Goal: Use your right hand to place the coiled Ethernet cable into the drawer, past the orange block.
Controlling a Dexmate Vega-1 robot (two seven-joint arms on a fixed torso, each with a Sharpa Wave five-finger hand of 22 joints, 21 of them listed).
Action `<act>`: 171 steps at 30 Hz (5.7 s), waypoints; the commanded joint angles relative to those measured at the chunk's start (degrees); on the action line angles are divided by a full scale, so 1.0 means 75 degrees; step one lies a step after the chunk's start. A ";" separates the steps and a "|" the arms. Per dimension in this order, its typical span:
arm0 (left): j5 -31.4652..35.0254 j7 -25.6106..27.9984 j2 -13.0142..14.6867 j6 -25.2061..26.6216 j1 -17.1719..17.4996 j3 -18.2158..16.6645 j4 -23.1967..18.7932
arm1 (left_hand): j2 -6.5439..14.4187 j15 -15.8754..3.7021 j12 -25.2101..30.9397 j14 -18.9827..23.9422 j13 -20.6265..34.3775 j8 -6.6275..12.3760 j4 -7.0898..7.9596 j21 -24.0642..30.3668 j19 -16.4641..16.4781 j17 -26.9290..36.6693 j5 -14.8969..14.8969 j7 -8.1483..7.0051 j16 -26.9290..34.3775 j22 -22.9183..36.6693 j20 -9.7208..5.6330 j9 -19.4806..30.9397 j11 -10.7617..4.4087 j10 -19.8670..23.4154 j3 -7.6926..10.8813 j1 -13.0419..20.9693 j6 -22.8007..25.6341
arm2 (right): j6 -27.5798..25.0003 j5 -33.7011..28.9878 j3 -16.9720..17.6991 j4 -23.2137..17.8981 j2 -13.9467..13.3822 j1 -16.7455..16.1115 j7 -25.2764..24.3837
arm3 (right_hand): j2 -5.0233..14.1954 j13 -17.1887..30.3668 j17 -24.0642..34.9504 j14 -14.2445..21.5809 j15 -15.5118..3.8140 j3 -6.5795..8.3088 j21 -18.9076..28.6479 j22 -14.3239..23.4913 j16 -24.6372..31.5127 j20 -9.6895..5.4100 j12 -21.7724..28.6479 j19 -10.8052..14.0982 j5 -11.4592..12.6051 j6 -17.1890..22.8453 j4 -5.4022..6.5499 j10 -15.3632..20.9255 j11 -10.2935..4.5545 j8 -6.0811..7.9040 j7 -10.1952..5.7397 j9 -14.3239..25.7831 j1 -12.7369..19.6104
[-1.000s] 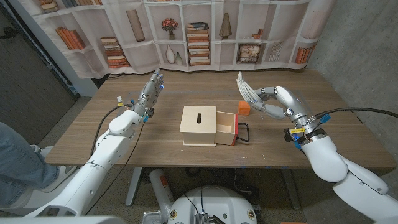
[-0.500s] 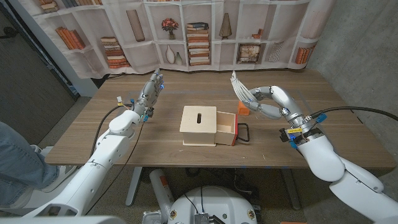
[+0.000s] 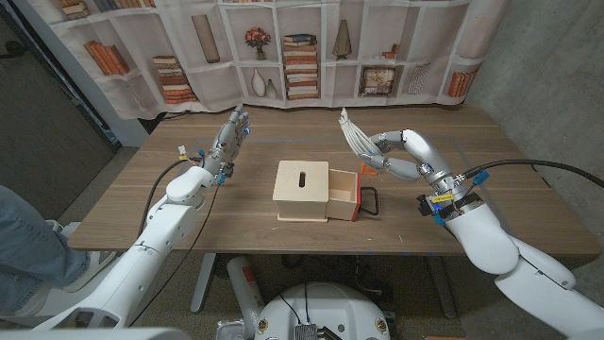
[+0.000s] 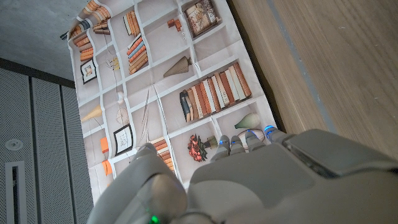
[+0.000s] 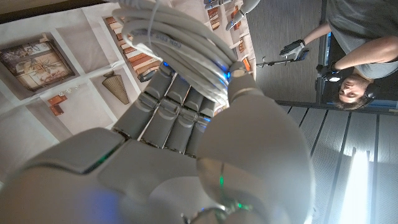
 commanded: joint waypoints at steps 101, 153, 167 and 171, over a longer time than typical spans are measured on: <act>0.0167 -0.0388 -0.0233 0.0057 -0.0766 0.0274 0.0823 | 0.0124 -0.0024 -0.0012 -0.0713 0.0033 -0.0016 -0.0003 0.0074 -0.1694 0.0033 0.0017 0.0015 -0.0002 0.0027 0.0069 0.0018 -0.0019 -0.0012 -0.0261 0.0193 0.0061 | -0.1968 0.1359 -0.2036 -0.0247 0.0282 0.0725 -0.0574 | 0.0910 0.0021 -0.0043 0.0357 -0.0299 -0.0091 0.0393 -0.0157 -0.0110 -0.0608 -0.0141 0.0206 0.0055 0.0622 -0.0006 0.0240 0.0090 -0.0012 -0.0430 0.0145 0.1051; 0.0085 -0.0450 -0.0284 -0.0030 -0.0521 0.0213 0.0800 | 0.0158 -0.0009 -0.0018 -0.0729 0.0033 -0.0018 -0.0001 0.0072 -0.1701 0.0033 0.0016 0.0008 -0.0007 0.0027 0.0076 0.0017 -0.0022 -0.0026 -0.0351 0.0232 0.0071 | -0.2050 0.1597 -0.2473 -0.0157 0.0003 0.0979 -0.0407 | 0.0915 0.0055 -0.0070 0.0365 -0.0290 -0.0080 0.0497 -0.0255 -0.0195 -0.0608 -0.0212 0.0190 0.0096 0.0585 0.0009 0.0195 0.0054 -0.0038 -0.0419 0.0204 0.1023; 0.0079 -0.0399 -0.0269 -0.0033 -0.0428 0.0204 0.0706 | 0.0168 -0.0012 -0.0016 -0.0723 0.0033 -0.0015 0.0000 0.0072 -0.1702 0.0034 0.0015 0.0008 -0.0003 0.0027 0.0075 0.0017 -0.0016 -0.0022 -0.0376 0.0241 0.0083 | -0.1775 0.0026 -0.2710 0.0079 0.0071 0.1019 -0.0972 | 0.0894 0.0073 -0.0074 0.0262 -0.0271 -0.0104 0.0480 -0.0295 -0.0271 -0.0603 -0.0227 0.0045 0.0088 0.0609 0.0055 0.0206 -0.0044 -0.0052 -0.0573 0.0196 0.0918; 0.0080 -0.0392 -0.0267 -0.0039 -0.0421 0.0210 0.0692 | 0.0170 -0.0015 -0.0012 -0.0716 0.0033 -0.0015 0.0000 0.0073 -0.1699 0.0034 0.0015 0.0008 0.0000 0.0028 0.0068 0.0017 -0.0016 -0.0012 -0.0382 0.0243 0.0085 | -0.1792 0.0067 -0.2655 0.0071 0.0094 0.0975 -0.0915 | 0.0896 0.0076 -0.0074 0.0255 -0.0271 -0.0105 0.0482 -0.0297 -0.0276 -0.0604 -0.0227 0.0040 0.0088 0.0613 0.0060 0.0208 -0.0047 -0.0053 -0.0579 0.0195 0.0909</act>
